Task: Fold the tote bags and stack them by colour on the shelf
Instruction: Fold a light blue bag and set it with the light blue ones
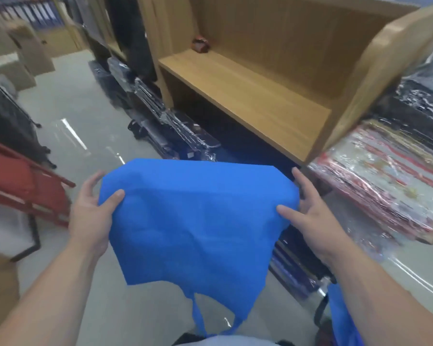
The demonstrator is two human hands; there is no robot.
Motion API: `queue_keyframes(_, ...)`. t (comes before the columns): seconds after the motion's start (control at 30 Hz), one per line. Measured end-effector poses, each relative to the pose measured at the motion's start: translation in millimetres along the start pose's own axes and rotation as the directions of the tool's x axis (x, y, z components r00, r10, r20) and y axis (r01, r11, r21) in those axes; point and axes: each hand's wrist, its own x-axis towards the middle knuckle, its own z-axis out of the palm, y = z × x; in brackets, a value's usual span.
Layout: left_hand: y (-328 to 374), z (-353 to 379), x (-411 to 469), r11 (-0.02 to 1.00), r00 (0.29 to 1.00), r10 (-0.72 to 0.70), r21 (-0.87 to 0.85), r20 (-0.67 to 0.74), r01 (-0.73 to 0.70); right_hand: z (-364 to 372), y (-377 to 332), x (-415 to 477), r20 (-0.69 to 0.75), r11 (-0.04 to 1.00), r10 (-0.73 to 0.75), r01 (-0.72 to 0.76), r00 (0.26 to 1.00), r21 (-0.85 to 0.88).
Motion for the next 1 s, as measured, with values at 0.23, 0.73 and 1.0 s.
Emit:
queue_keyframes(0.23,3,-37,81,0.995,0.997,0.064,0.077,-0.037,-0.061,73,-21,96,-0.220,0.998,-0.053,0.046,0.974,-0.039)
queue_keyframes(0.73,43,6,270,0.927,0.986,0.150,0.357,-0.069,-0.116,107,-49,345,0.121,0.991,-0.081,0.067,0.989,0.119)
queue_keyframes(1.0,68,60,376,0.991,0.977,0.078,-0.095,-0.198,-0.098,123,-33,441,0.030,0.988,0.132,-0.134,0.991,0.072)
